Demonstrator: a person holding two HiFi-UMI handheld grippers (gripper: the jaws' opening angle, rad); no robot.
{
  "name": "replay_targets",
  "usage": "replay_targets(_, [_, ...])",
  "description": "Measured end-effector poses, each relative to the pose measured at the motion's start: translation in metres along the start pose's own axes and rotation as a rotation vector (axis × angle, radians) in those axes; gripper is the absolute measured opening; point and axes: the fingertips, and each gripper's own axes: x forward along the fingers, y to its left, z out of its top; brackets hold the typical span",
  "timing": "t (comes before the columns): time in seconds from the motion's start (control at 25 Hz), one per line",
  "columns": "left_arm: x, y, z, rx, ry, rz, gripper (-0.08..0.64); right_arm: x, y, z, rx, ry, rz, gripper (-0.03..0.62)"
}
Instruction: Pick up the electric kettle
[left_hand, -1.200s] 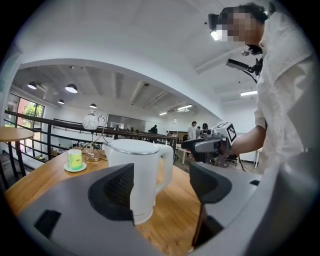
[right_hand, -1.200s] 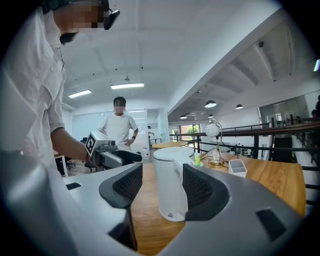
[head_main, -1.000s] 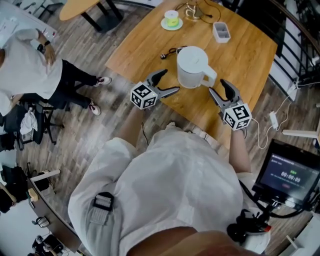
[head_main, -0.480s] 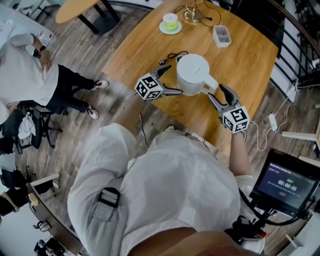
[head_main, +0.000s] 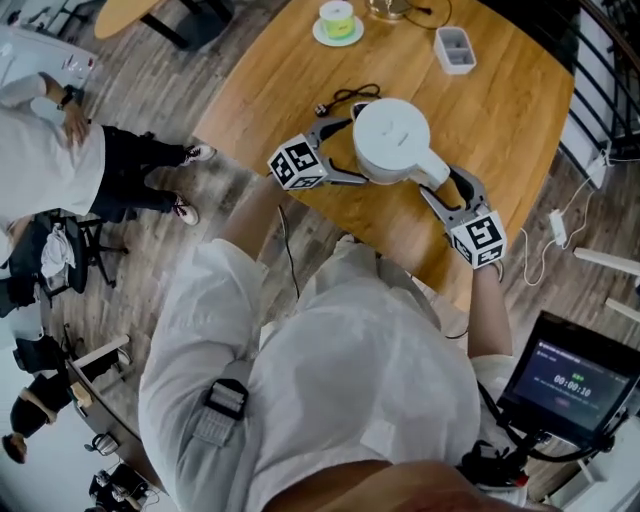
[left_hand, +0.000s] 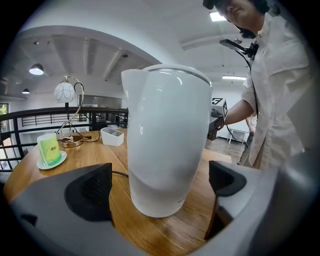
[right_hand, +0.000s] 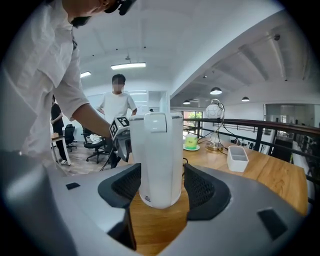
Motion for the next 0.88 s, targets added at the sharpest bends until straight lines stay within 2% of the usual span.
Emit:
replay_targets(0.44, [-0.002,-0.018,0.041,0.088,-0.080,-0.102,0.581,-0.008,0.011,0.034,-0.036,-0.057,-0.007,0.253])
replay_targets(0.68, [0.012,-0.013,0.025,0.154,-0.100,-0.169,0.581,0.004,0.001,0.012,-0.076,-0.112,0.002,0.253])
replay_targets(0.88, [0.016,-0.013,0.025,0.173,-0.128,-0.203,0.581,0.009,0.001,0.006,-0.089,-0.128,0.006,0.253])
